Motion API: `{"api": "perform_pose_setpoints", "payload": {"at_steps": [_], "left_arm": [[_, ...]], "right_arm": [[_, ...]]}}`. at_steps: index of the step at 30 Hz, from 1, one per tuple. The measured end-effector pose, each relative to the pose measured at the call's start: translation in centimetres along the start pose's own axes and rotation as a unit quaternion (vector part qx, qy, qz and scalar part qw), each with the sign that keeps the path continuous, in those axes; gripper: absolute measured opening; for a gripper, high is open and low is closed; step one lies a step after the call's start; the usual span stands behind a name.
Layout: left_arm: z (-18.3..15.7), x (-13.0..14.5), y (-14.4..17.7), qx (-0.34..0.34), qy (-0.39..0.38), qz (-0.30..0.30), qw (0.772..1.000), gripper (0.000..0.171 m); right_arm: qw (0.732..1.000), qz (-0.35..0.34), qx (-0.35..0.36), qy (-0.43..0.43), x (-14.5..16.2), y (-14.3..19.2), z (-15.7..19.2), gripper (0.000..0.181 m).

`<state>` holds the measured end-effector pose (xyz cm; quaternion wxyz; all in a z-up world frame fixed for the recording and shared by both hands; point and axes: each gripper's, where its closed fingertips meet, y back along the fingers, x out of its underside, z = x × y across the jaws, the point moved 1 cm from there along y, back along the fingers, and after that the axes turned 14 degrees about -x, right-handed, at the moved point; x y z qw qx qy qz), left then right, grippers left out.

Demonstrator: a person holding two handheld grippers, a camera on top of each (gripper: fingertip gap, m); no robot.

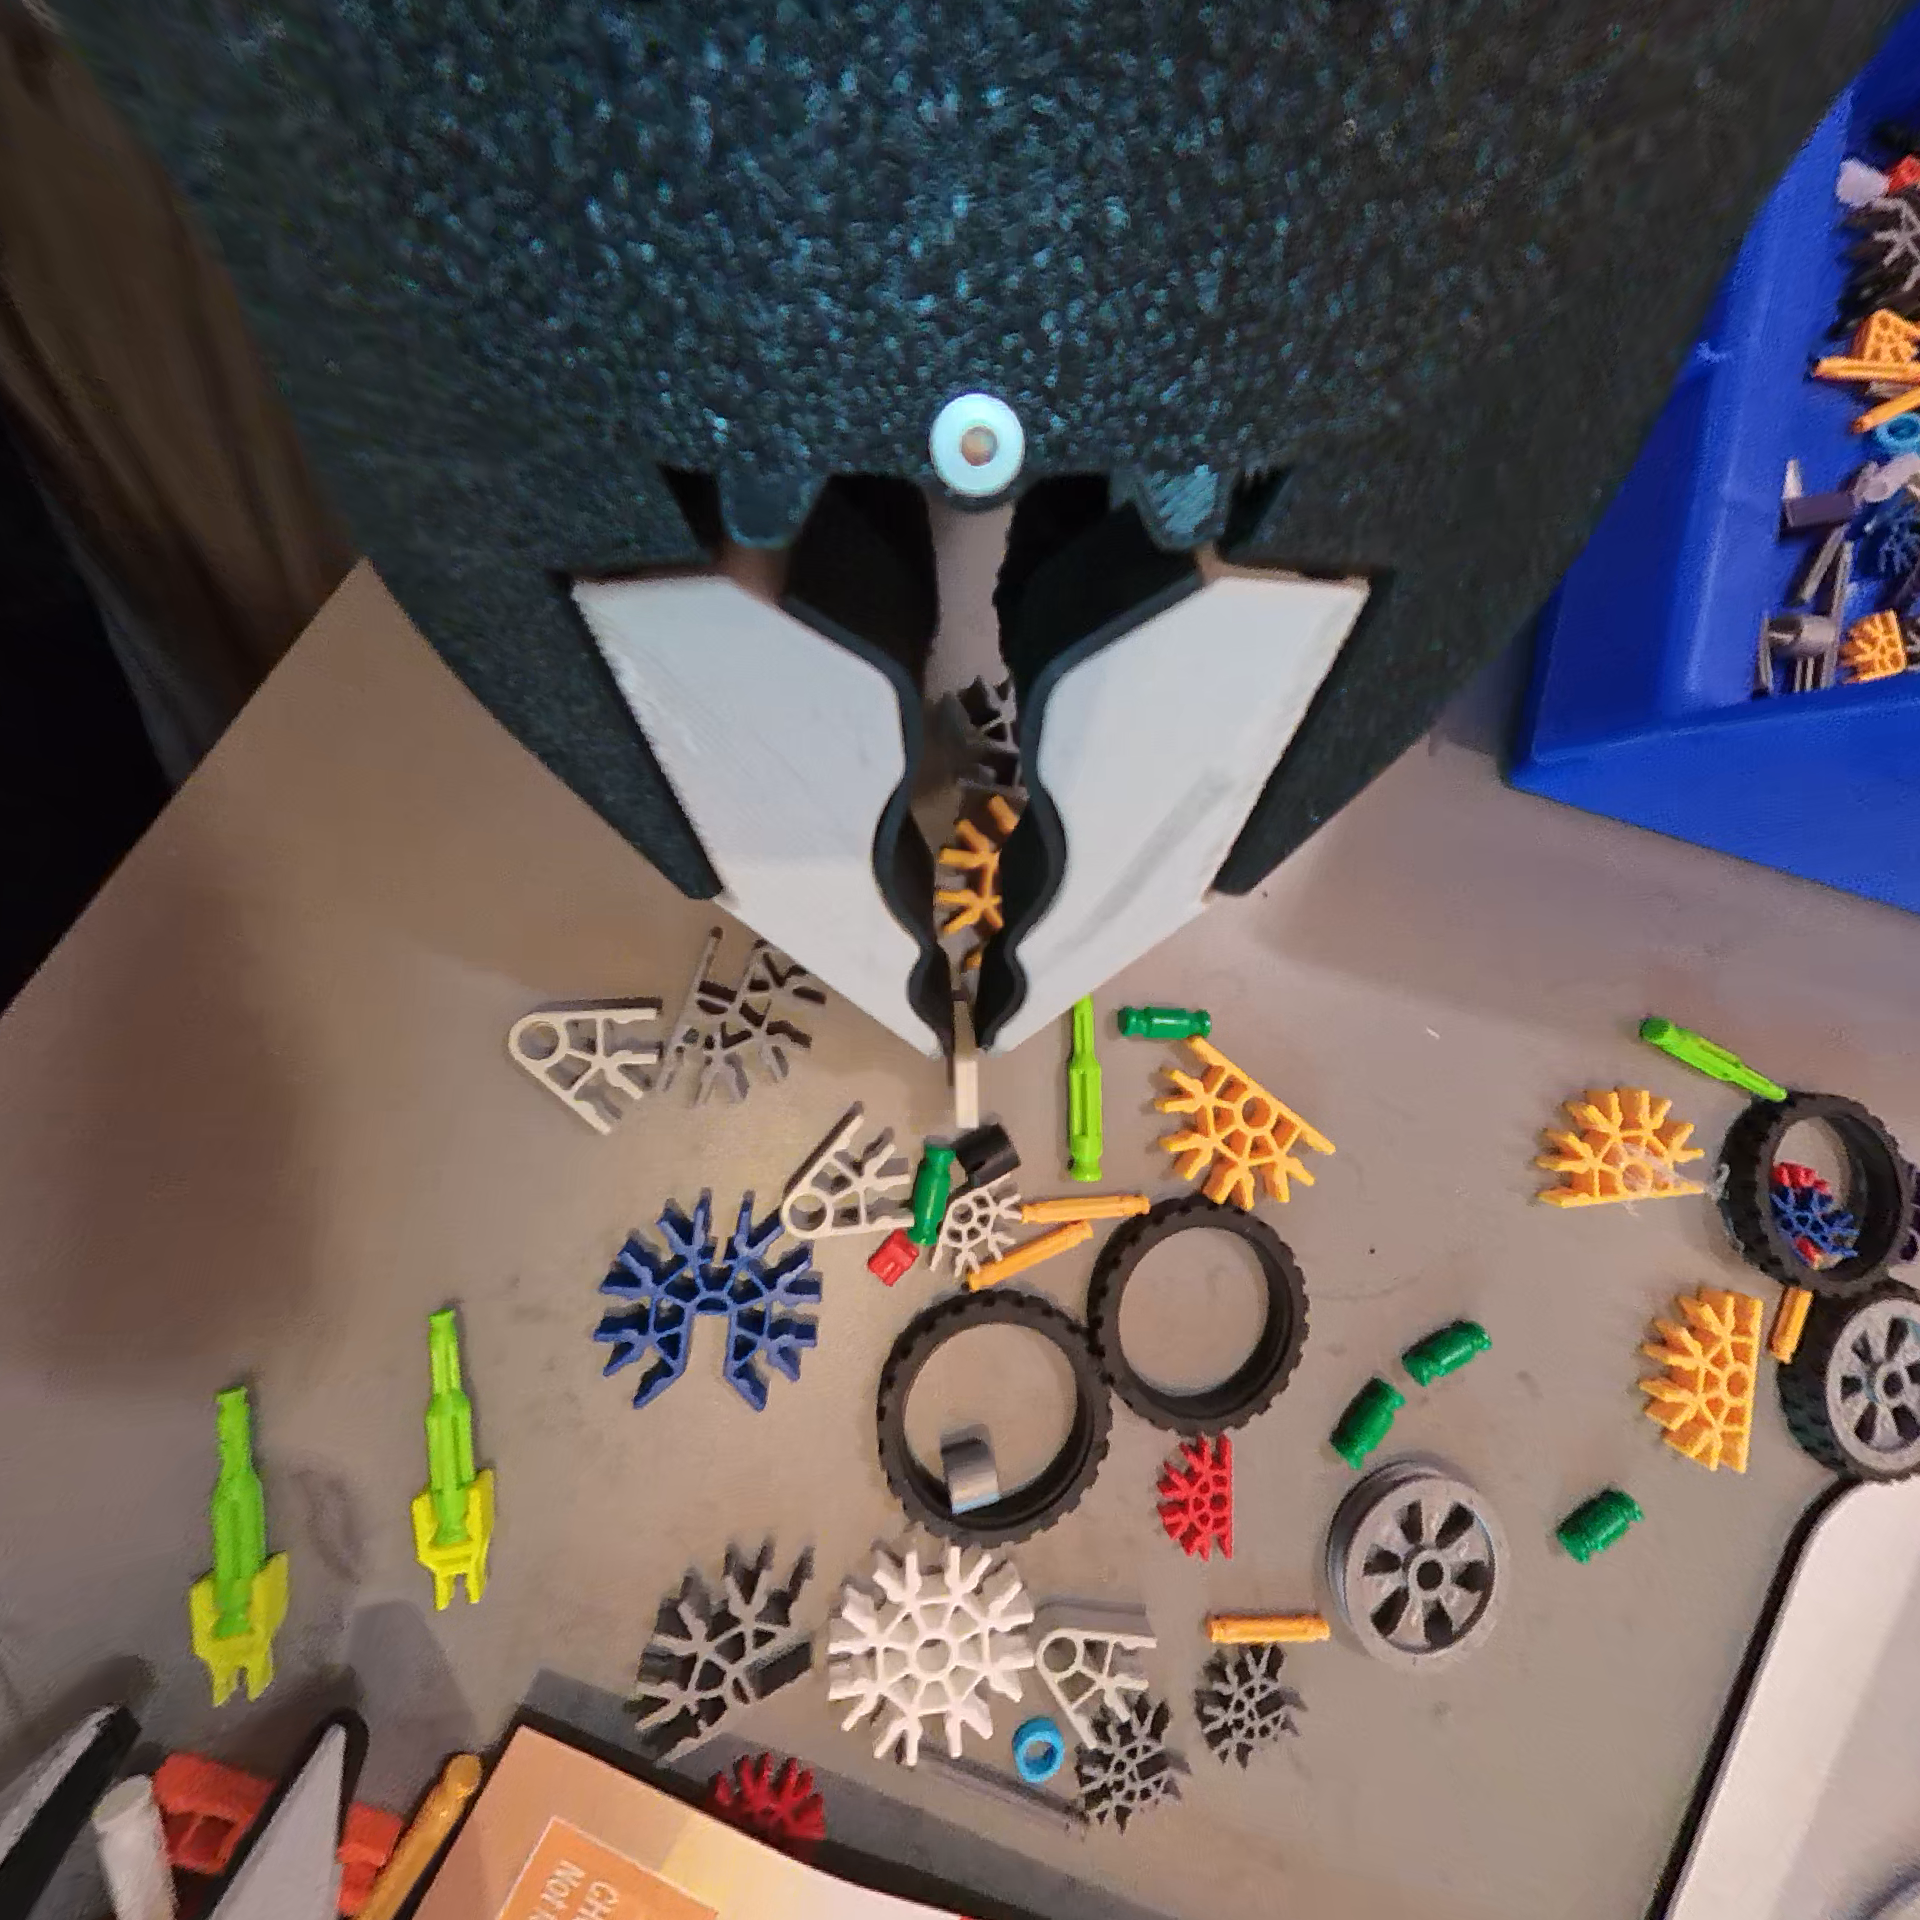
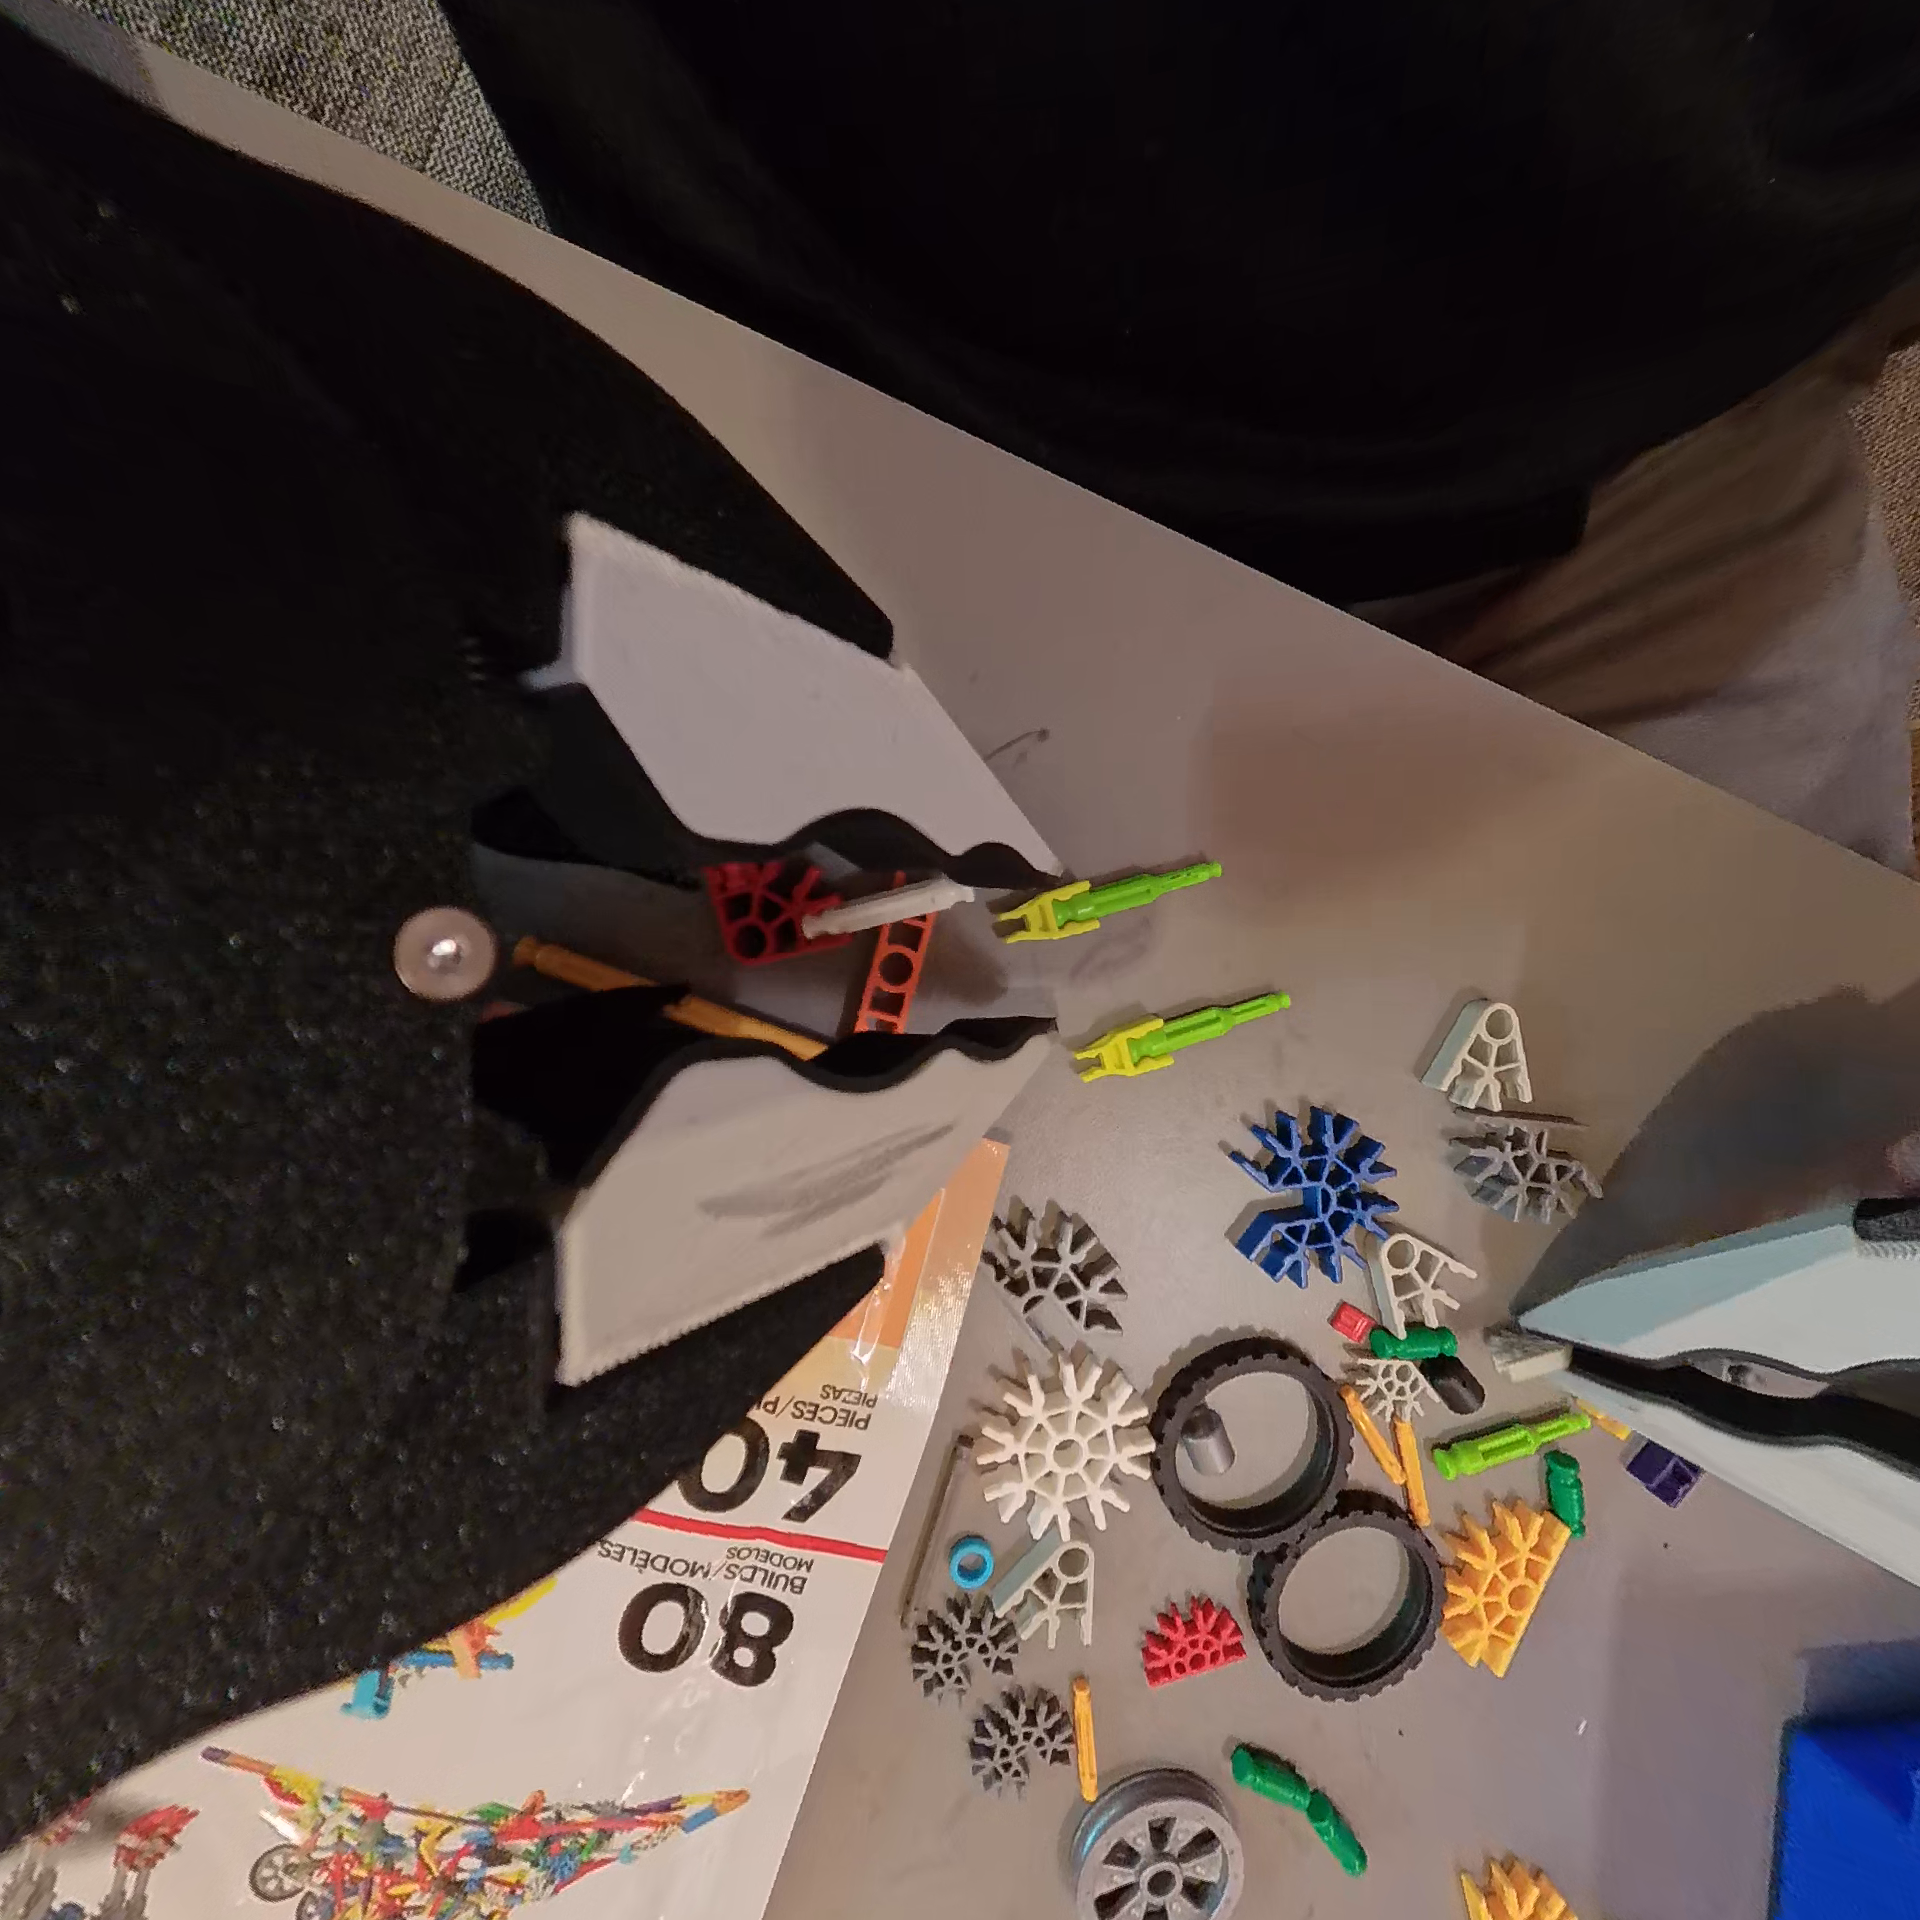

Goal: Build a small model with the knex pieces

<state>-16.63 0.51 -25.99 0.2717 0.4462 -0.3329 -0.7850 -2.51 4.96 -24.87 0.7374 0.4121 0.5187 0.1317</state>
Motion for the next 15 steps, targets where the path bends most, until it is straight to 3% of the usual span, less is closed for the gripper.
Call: {"api": "perform_pose_setpoints", "payload": {"at_steps": [7,15], "left_arm": [[0.4,-1.9,1.7,-0.046,-0.028,-0.037,0.998,0.002],[-2.8,-3.7,3.7,-0.061,-0.077,-0.064,0.993,0.002]], "right_arm": [[1.000,-0.007,0.003,-0.001,-0.2,0.2,-0.1,0.023],[1.000,-0.023,0.015,0.004,-0.8,0.7,-0.2,0.023]]}}
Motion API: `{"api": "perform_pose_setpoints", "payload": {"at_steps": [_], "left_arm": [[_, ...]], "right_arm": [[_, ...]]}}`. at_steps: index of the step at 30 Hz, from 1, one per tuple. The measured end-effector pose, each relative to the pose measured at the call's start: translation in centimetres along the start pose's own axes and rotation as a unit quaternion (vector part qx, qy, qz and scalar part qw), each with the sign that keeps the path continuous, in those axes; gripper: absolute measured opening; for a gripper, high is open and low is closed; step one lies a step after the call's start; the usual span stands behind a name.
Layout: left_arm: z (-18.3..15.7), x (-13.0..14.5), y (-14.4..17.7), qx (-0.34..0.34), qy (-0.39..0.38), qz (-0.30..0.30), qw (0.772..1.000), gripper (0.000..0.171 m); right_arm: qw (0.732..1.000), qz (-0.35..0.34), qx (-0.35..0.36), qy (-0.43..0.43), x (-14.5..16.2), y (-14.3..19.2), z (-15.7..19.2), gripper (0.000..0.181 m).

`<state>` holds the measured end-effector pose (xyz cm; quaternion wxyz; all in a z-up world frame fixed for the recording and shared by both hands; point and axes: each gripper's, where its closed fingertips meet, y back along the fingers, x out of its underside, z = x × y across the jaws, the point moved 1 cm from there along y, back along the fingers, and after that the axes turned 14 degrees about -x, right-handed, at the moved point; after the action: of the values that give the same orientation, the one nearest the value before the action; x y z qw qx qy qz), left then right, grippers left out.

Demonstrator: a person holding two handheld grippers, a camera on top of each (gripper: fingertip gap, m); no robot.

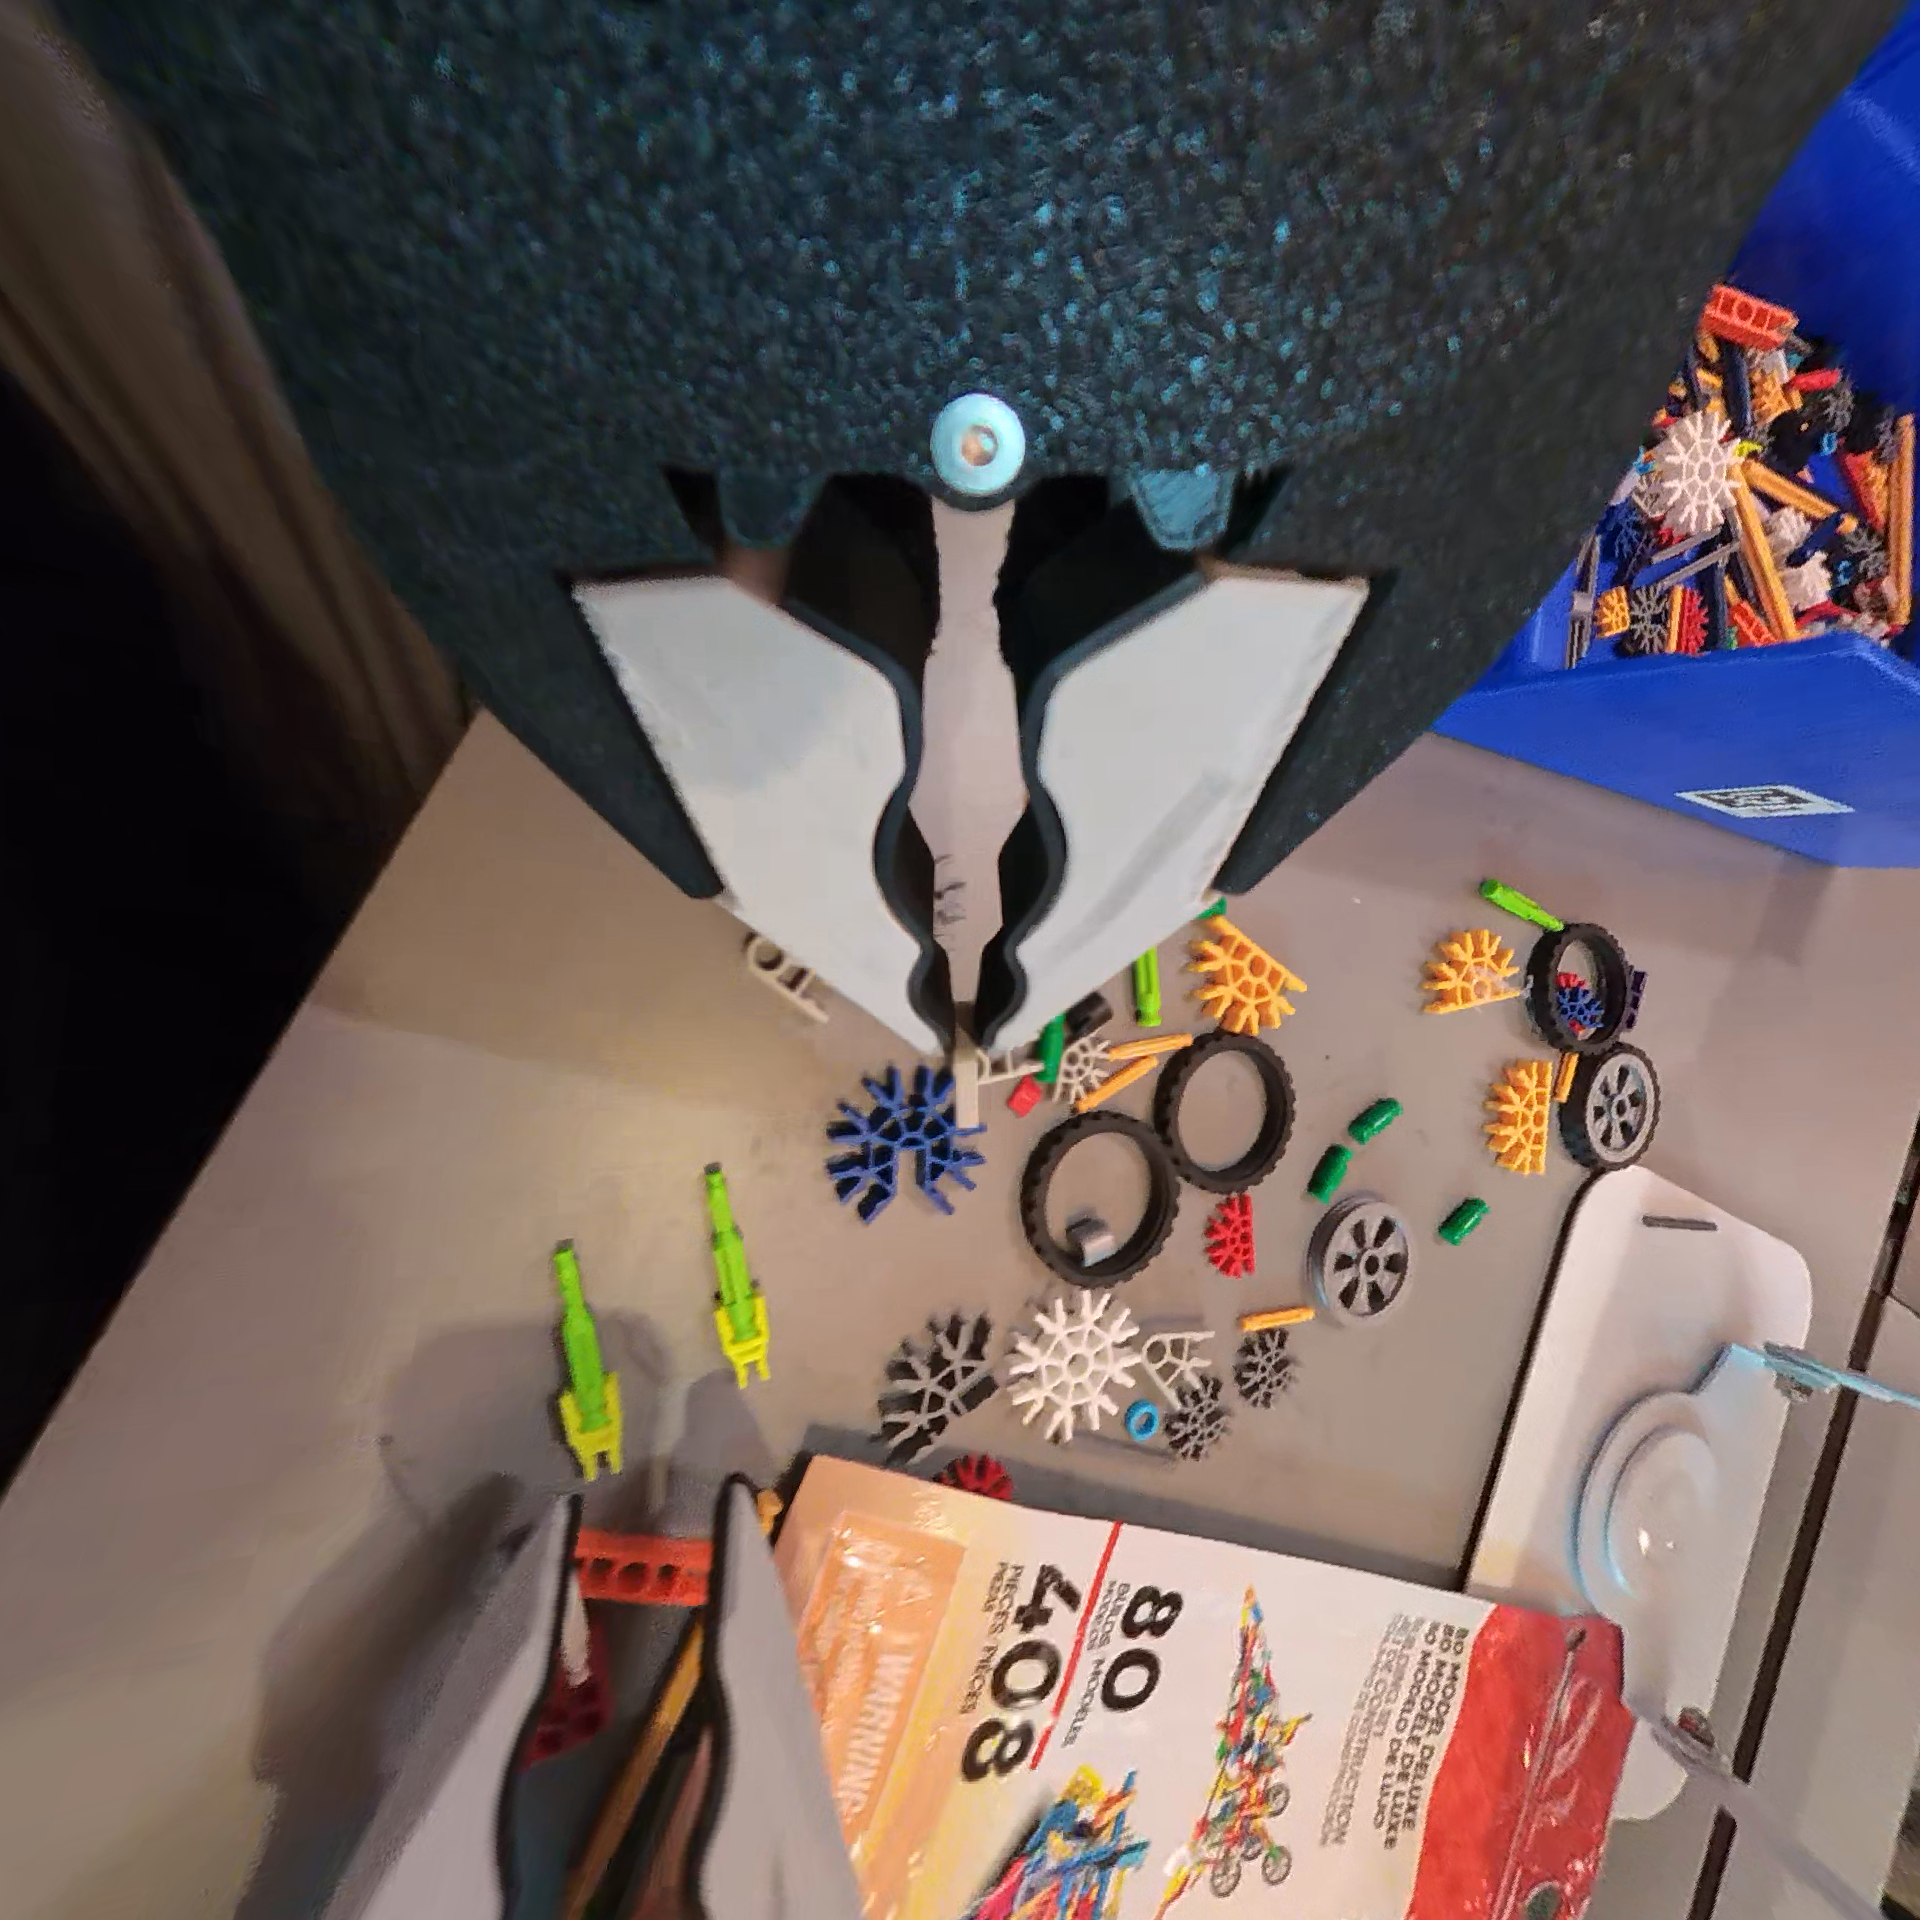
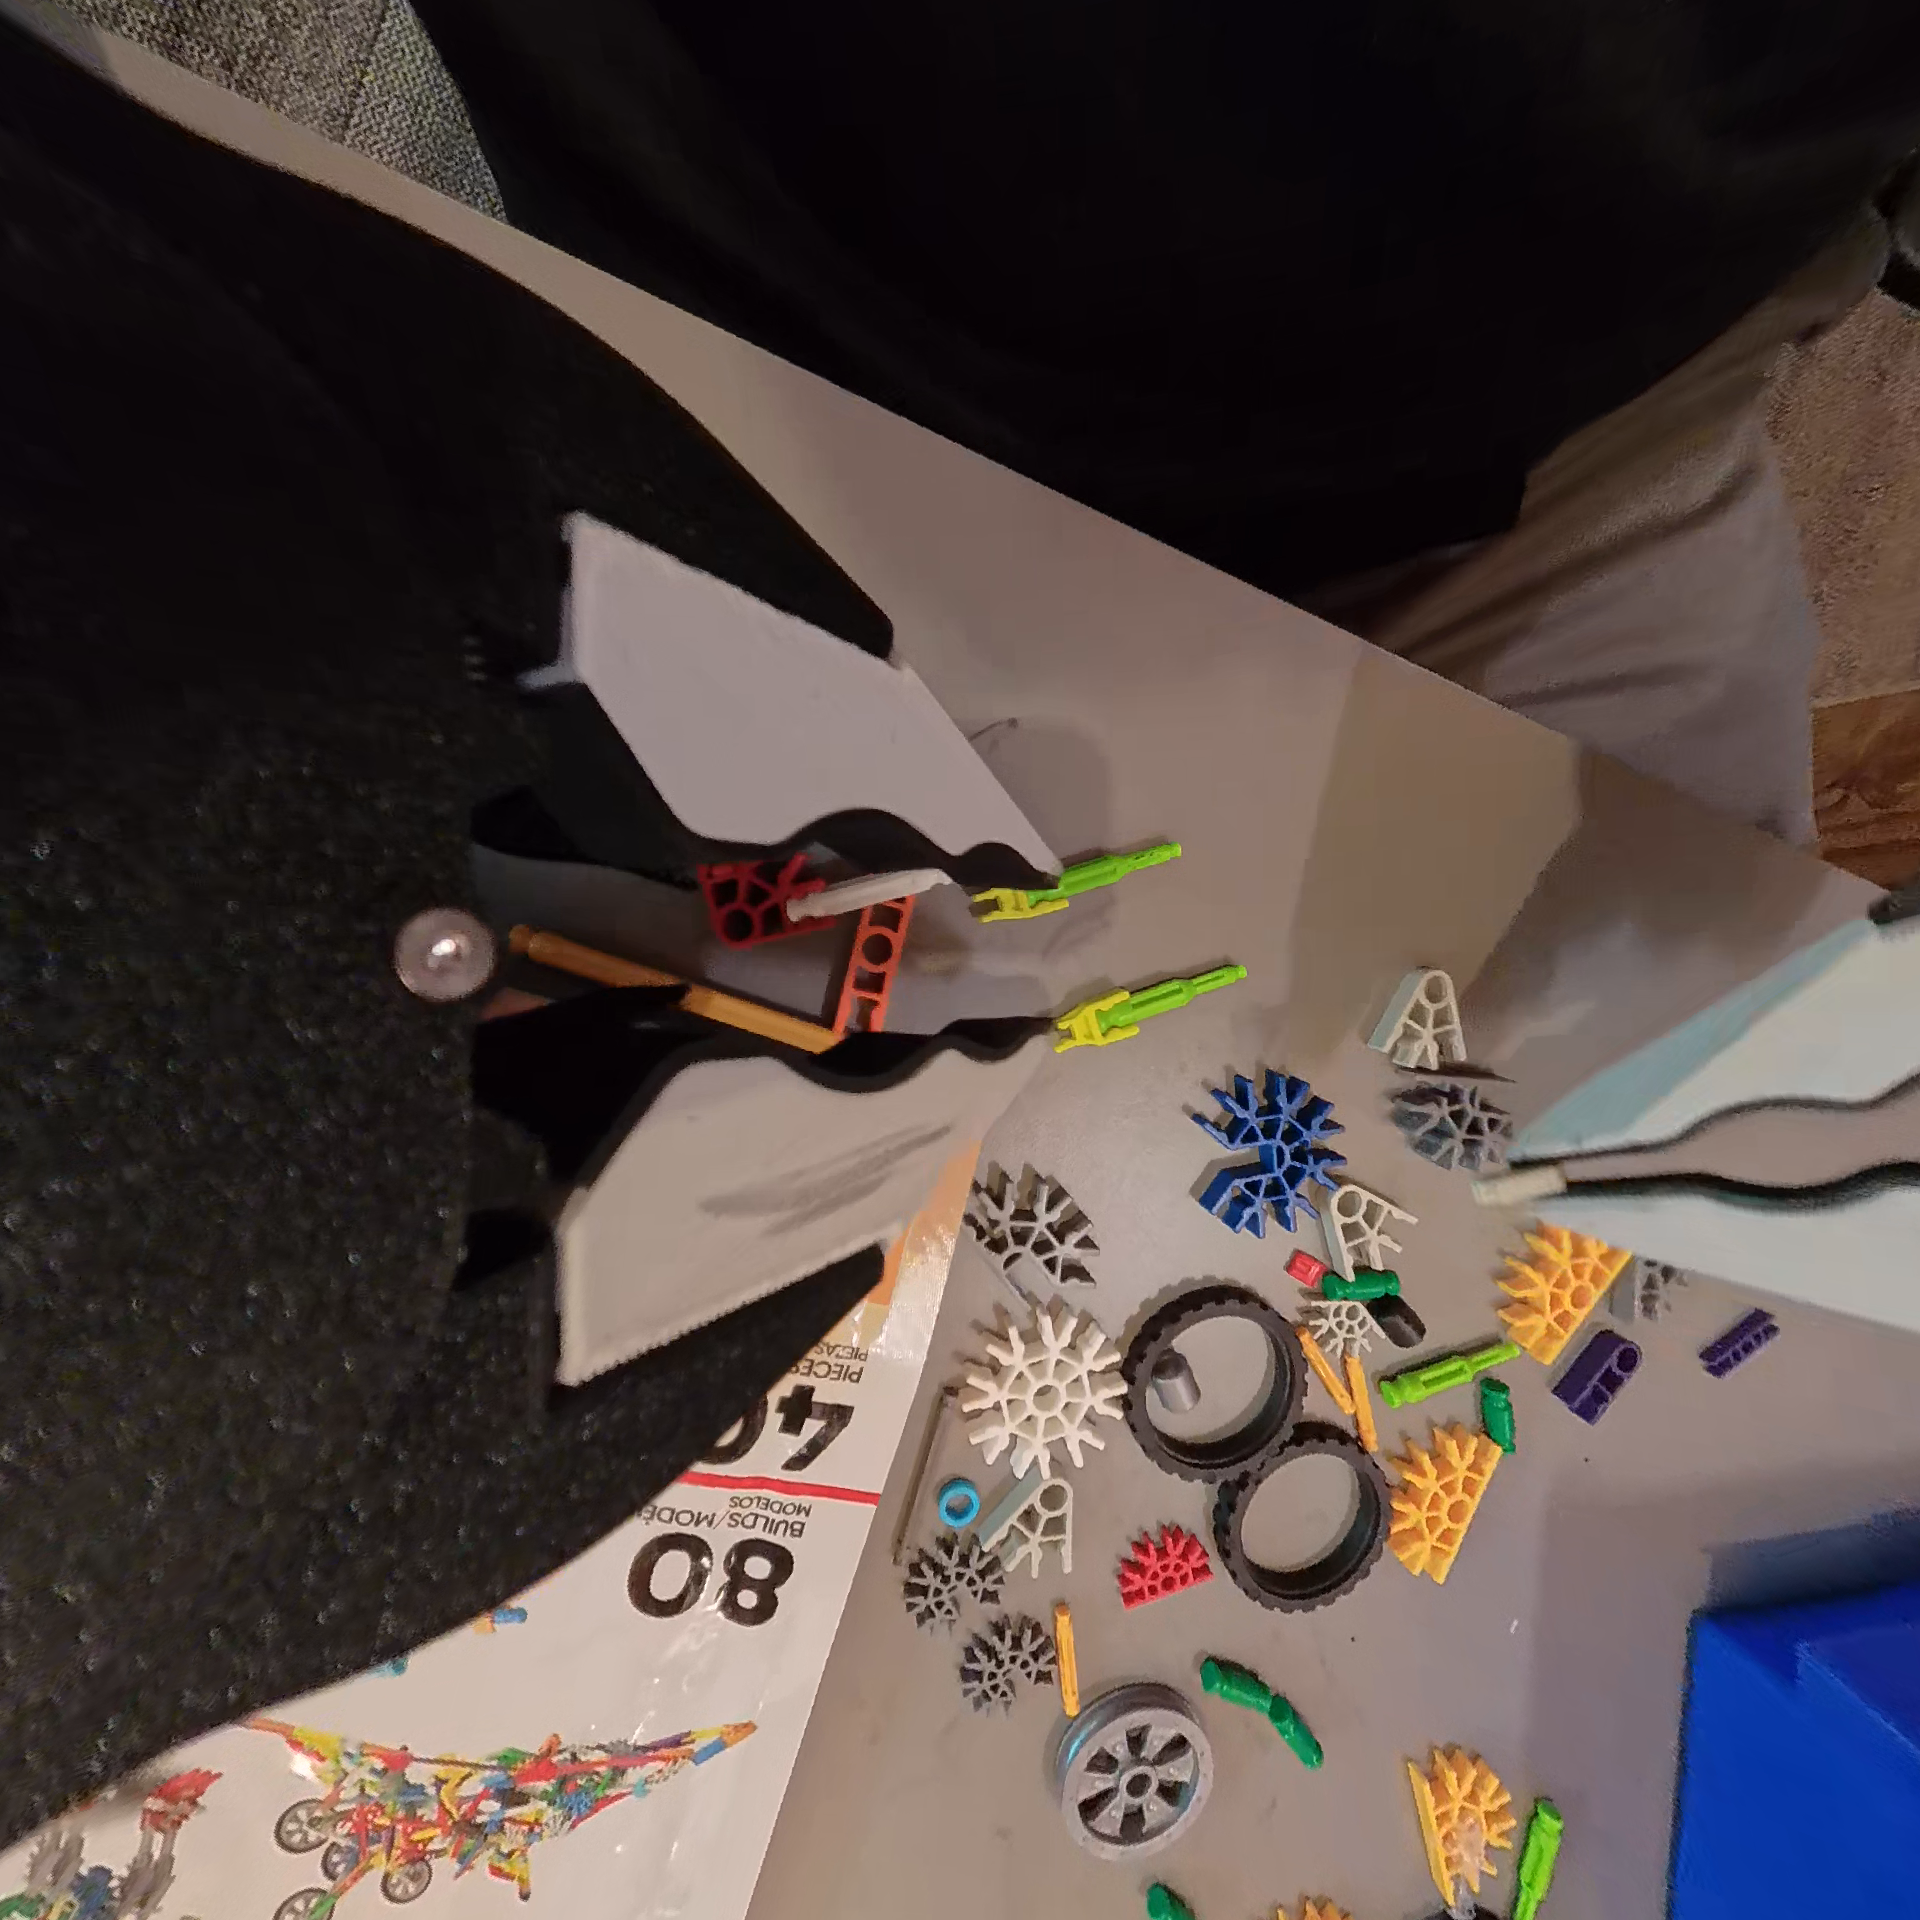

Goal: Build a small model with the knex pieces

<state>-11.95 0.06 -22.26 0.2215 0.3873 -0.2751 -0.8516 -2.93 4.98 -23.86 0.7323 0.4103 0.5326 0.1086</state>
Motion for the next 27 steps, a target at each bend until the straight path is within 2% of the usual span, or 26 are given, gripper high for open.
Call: {"api": "perform_pose_setpoints", "payload": {"at_steps": [11,19,27], "left_arm": [[-3.3,-1.4,1.2,-0.025,-0.013,-0.011,1.000,0.002],[-5.4,-1.1,0.4,-0.054,-0.065,0.019,0.996,0.002],[-7.1,-0.6,-0.5,-0.049,-0.102,0.050,0.992,0.002]], "right_arm": [[1.000,-0.011,0.009,0.000,-0.4,0.3,-0.2,0.023],[1.000,-0.006,0.003,0.002,-0.3,-0.2,0.0,0.023],[1.000,-0.005,0.002,0.006,-0.4,-0.2,0.2,0.023]]}}
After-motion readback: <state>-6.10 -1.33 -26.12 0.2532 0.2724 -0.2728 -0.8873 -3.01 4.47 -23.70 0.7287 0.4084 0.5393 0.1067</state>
